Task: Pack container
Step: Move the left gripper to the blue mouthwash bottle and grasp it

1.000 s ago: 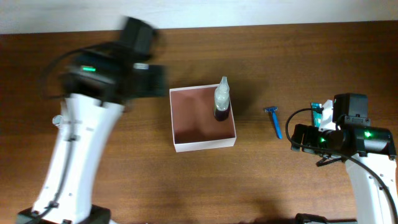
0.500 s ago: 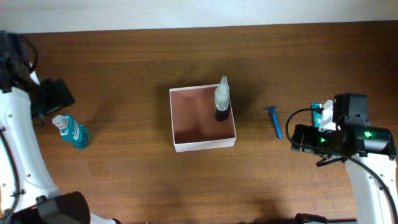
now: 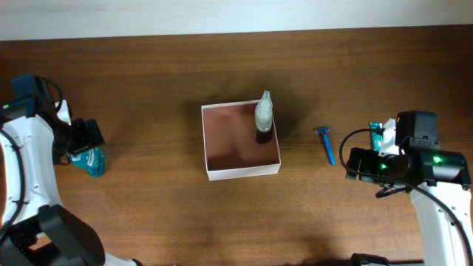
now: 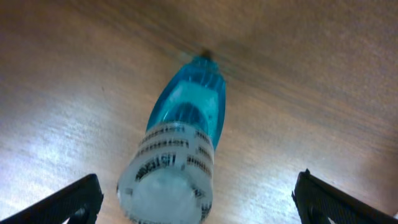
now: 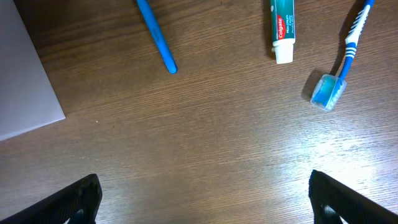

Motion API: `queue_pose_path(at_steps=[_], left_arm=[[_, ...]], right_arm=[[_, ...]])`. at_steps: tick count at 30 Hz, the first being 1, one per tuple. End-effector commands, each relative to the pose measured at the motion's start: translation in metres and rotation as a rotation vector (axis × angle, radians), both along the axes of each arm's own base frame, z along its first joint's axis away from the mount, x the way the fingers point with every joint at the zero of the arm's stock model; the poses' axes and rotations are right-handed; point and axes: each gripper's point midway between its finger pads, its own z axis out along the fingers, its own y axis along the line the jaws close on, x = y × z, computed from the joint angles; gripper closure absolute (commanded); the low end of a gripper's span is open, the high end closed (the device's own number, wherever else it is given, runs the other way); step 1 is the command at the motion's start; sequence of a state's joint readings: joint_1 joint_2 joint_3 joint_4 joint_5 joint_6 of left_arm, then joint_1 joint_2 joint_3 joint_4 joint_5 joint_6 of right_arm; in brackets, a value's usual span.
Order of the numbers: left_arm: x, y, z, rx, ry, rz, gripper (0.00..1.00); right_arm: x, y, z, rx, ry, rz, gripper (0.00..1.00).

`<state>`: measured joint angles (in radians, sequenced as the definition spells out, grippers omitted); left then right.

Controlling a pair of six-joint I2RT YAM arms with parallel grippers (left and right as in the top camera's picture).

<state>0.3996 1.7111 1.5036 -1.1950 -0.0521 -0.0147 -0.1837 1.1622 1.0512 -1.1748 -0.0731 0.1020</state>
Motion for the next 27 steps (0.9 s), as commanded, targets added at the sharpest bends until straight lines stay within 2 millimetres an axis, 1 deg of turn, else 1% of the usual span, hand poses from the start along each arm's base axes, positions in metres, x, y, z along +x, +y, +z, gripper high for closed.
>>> queue_pose_path(at_steps=[1,4,10,16,19,22,27], left_arm=[[0.007,0.003,0.001,0.019,-0.027,-0.062,0.01],[0.007,0.003,-0.006,0.020,-0.025,-0.086,0.01],[0.010,0.002,-0.030,-0.009,0.016,-0.119,0.02],[0.017,0.003,-0.037,-0.016,0.003,-0.121,0.06],[0.018,0.003,-0.040,-0.020,0.011,-0.122,0.06],[0.016,0.002,-0.052,-0.037,0.043,-0.121,0.06],[0.017,0.000,-0.055,-0.055,0.047,-0.122,0.11]], right_arm=[[0.002,-0.002,0.007,-0.002,-0.024,-0.011,0.01],[0.002,-0.002,0.007,-0.002,-0.024,-0.011,0.01],[0.002,-0.002,0.007,-0.001,-0.024,-0.011,0.01],[0.002,-0.002,0.007,-0.001,-0.024,-0.011,0.01],[0.002,-0.002,0.007,-0.001,-0.024,-0.011,0.01],[0.002,-0.002,0.007,-0.001,-0.023,-0.011,0.01],[0.002,-0.002,0.007,-0.001,-0.024,-0.011,0.01]])
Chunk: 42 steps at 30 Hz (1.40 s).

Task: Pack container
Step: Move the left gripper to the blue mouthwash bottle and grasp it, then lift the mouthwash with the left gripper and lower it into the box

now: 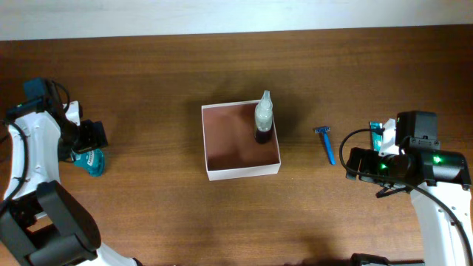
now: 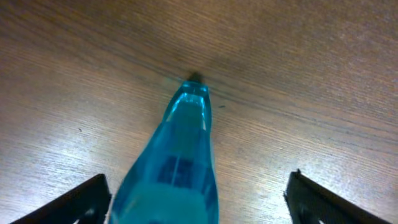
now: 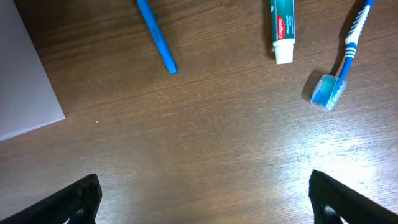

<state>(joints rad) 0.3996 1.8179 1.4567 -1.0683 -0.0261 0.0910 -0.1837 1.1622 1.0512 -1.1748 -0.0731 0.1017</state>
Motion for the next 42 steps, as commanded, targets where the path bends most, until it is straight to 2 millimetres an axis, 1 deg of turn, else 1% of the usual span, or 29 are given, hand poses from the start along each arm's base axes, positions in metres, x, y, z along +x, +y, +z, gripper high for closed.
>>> queue_pose_path(at_steps=[1,7,9,10,16,22,25,29,31,32,34,35,36,38,39,41,42], left_arm=[[-0.003,-0.004,-0.010,-0.033,0.023,-0.014,0.18],[-0.003,-0.005,-0.010,-0.041,0.021,-0.015,0.44],[-0.003,-0.005,-0.010,-0.042,0.023,-0.015,0.47],[-0.003,-0.006,-0.010,-0.042,0.024,-0.015,0.50],[-0.004,-0.007,-0.010,-0.050,0.025,-0.016,0.59],[-0.004,-0.007,-0.010,-0.051,0.028,-0.016,0.62],[-0.004,-0.007,-0.010,-0.052,0.027,-0.015,0.68],[-0.002,-0.013,-0.003,-0.072,0.001,-0.020,0.84],[0.001,-0.017,0.010,-0.085,-0.035,-0.025,0.96],[0.002,-0.019,0.015,-0.086,-0.049,-0.028,0.98],[0.006,-0.030,0.042,-0.079,-0.116,-0.050,0.99],[0.006,-0.034,0.050,-0.074,-0.131,-0.059,1.00],[0.006,-0.042,0.064,-0.068,-0.157,-0.071,1.00],[0.004,-0.067,0.094,-0.061,-0.211,-0.106,1.00],[0.003,-0.079,0.107,-0.058,-0.234,-0.134,1.00],[0.000,-0.120,0.141,-0.061,-0.302,-0.225,1.00],[0.000,-0.137,0.153,-0.068,-0.329,-0.257,1.00]], right_arm=[[0.002,-0.002,0.007,-0.001,-0.024,-0.011,0.01],[0.002,-0.002,0.007,-0.001,-0.024,-0.011,0.01],[0.002,-0.002,0.007,-0.001,-0.024,-0.011,0.01],[0.002,-0.002,0.007,-0.001,-0.024,-0.011,0.01],[0.002,-0.002,0.007,-0.001,-0.024,-0.011,0.01],[0.002,-0.002,0.007,-0.001,-0.024,-0.011,0.01],[0.002,-0.002,0.007,-0.001,-0.024,-0.011,0.01],[0.002,-0.002,0.007,-0.001,-0.024,-0.011,0.01],[0.002,-0.002,0.007,-0.001,-0.024,-0.011,0.01],[0.002,-0.002,0.007,-0.001,-0.024,-0.011,0.01],[0.002,-0.002,0.007,-0.001,-0.024,-0.011,0.01],[0.002,-0.002,0.007,-0.001,-0.024,-0.011,0.01],[0.002,-0.002,0.007,-0.001,-0.024,-0.011,0.01],[0.002,-0.002,0.007,-0.001,-0.024,-0.011,0.02],[0.002,-0.002,0.007,-0.001,-0.024,-0.011,0.01],[0.002,-0.002,0.007,-0.001,-0.023,-0.011,0.01],[0.002,-0.002,0.007,-0.001,-0.023,-0.011,0.01]])
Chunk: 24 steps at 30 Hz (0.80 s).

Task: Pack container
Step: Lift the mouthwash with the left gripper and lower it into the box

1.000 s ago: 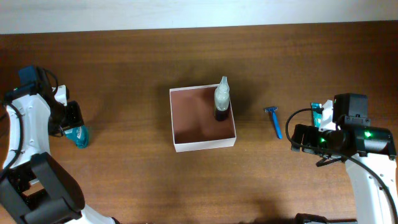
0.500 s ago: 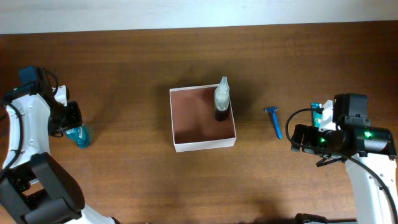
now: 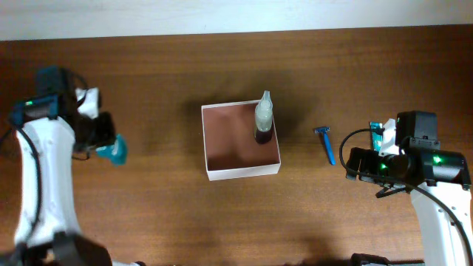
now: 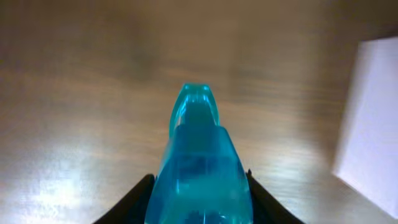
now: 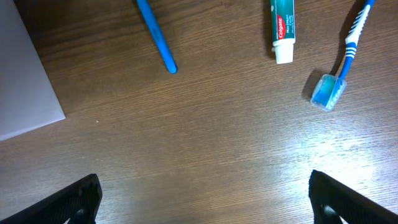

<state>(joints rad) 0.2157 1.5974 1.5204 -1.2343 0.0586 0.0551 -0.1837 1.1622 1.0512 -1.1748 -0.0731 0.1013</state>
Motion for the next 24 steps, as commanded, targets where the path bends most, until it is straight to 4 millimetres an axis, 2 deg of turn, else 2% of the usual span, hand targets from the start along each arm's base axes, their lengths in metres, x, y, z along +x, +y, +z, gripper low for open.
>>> queue_pose_path(at_steps=[1,3,4,6,9,11,14,17,18,21,24], left_arm=[[0.005,-0.068,0.078,-0.034,-0.212,-0.125,1.00],[0.007,-0.115,0.101,-0.061,-0.271,-0.222,1.00],[0.008,-0.125,0.105,-0.069,-0.282,-0.241,1.00],[0.014,-0.163,0.116,-0.100,-0.330,-0.296,1.00],[0.023,-0.196,0.111,-0.130,-0.345,-0.332,1.00],[0.032,-0.220,0.095,-0.137,-0.321,-0.376,0.99],[0.043,-0.240,0.068,-0.128,-0.269,-0.403,0.99],[0.051,-0.251,0.040,-0.113,-0.213,-0.417,1.00],[0.055,-0.255,0.025,-0.106,-0.180,-0.421,0.99],[0.060,-0.258,-0.007,-0.088,-0.105,-0.420,0.99],[0.067,-0.255,-0.022,-0.051,-0.085,-0.410,1.00]], right_arm=[[0.002,-0.002,0.007,-0.001,-0.023,-0.011,0.01],[0.002,-0.002,0.007,-0.001,-0.023,-0.012,0.01],[0.002,-0.002,0.007,-0.001,-0.023,-0.012,0.01],[0.002,-0.002,0.007,0.000,-0.021,-0.012,0.01],[0.001,-0.002,0.007,0.000,-0.021,-0.011,0.01],[0.002,-0.002,0.007,0.000,-0.021,-0.012,0.01],[0.002,-0.002,0.007,0.001,-0.021,-0.011,0.01],[0.002,-0.001,0.007,0.003,-0.021,-0.011,0.01],[0.002,-0.001,0.007,0.003,-0.021,-0.010,0.01],[0.002,-0.001,0.007,0.003,-0.022,-0.011,0.01],[0.002,-0.001,0.007,0.003,-0.022,-0.011,0.01]])
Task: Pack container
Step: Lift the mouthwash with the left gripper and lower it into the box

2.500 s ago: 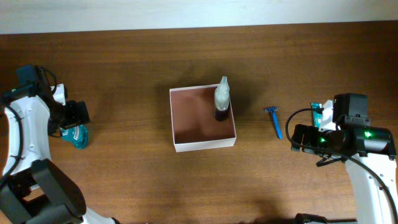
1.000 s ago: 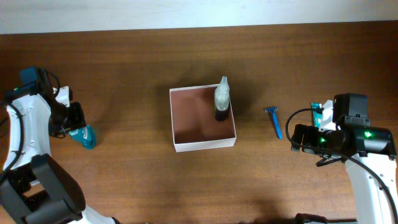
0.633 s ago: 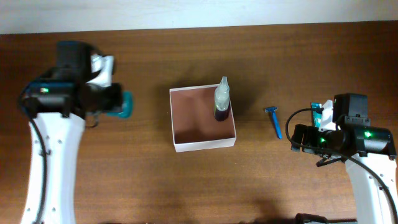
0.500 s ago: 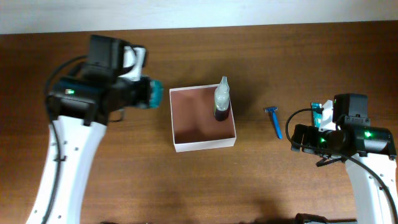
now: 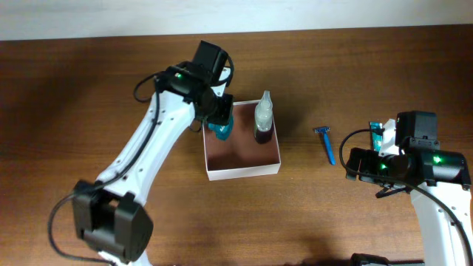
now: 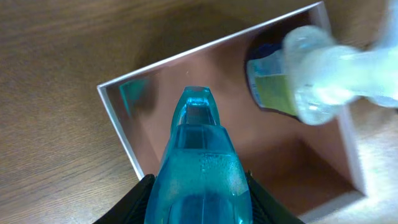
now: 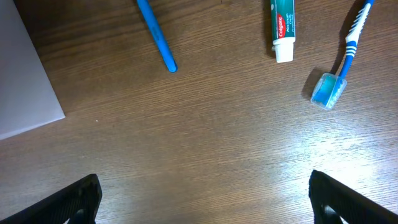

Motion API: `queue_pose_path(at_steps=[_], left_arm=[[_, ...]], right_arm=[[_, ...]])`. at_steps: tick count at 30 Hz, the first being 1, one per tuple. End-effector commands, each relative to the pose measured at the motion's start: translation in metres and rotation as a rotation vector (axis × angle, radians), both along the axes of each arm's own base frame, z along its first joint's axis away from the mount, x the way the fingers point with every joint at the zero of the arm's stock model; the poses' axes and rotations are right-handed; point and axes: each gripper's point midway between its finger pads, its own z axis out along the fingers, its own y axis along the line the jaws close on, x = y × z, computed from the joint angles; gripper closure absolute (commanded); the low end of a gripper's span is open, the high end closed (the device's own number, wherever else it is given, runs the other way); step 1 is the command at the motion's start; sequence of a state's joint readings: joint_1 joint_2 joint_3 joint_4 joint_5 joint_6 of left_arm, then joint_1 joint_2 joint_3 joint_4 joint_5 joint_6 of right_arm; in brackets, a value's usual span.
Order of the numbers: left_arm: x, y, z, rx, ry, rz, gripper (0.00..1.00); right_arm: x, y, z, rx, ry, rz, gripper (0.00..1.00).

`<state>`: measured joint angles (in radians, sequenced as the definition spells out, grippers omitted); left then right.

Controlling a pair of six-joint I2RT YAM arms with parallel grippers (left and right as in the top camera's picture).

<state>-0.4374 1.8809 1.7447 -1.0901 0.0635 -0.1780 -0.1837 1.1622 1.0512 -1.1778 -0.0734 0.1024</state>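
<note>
The white box with a brown inside (image 5: 242, 172) stands mid-table, with a clear bottle with a dark base (image 5: 263, 118) upright in its back right corner. My left gripper (image 5: 216, 118) is shut on the blue bottle (image 6: 200, 165) and holds it over the box's back left corner (image 6: 109, 93). In the left wrist view the bottle's tip points down into the box, beside the clear bottle (image 6: 323, 71). My right gripper (image 7: 205, 199) stands open above bare table at the right, fingers wide apart. A blue razor (image 5: 325, 144), a toothpaste tube (image 7: 282, 28) and a blue toothbrush (image 7: 345, 53) lie near it.
The wooden table's far edge (image 5: 236, 29) runs along the top of the overhead view. The box's right wall (image 7: 25, 81) shows at the left of the right wrist view.
My left gripper has carried the blue bottle from the left part of the table to above the box's back left corner. The right arm has not moved.
The blue bottle lay at the table's far left with my left gripper open over it. The gripper then stood lower around it, open. Later it was shut on the bottle, lifted and nearer the box. Now the bottle hangs over the box.
</note>
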Motion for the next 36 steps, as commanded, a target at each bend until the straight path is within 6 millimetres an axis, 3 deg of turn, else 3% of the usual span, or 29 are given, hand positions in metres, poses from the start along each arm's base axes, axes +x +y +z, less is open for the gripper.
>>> queue_pose_path(at_steps=[1,6,13,18,23,27,32,36], left_arm=[[0.016,0.006,-0.006,0.057,-0.042,0.037,0.99],[0.029,0.016,-0.010,0.120,-0.084,0.065,1.00],[0.030,0.014,-0.043,0.149,-0.018,0.059,1.00],[0.031,0.014,-0.044,0.149,-0.019,0.059,0.98],[0.031,0.014,-0.044,0.149,-0.018,0.058,0.47],[0.030,0.014,-0.044,0.151,-0.014,0.058,0.20],[0.029,0.015,-0.033,0.142,-0.032,0.059,0.03],[0.026,0.017,0.010,0.105,-0.111,0.062,0.01]], right_arm=[[0.002,-0.001,0.007,0.002,-0.025,-0.010,0.01],[0.002,-0.001,0.007,0.002,-0.024,-0.010,0.01],[0.002,-0.001,0.007,0.002,-0.023,-0.009,0.01],[0.002,-0.001,0.007,0.002,-0.023,-0.010,0.01],[0.002,-0.001,0.007,0.002,-0.023,-0.010,0.01],[0.002,-0.001,0.007,0.002,-0.023,-0.009,0.01],[0.002,-0.001,0.007,0.002,-0.024,-0.009,0.01],[0.003,-0.001,0.007,0.001,-0.025,-0.009,0.01]])
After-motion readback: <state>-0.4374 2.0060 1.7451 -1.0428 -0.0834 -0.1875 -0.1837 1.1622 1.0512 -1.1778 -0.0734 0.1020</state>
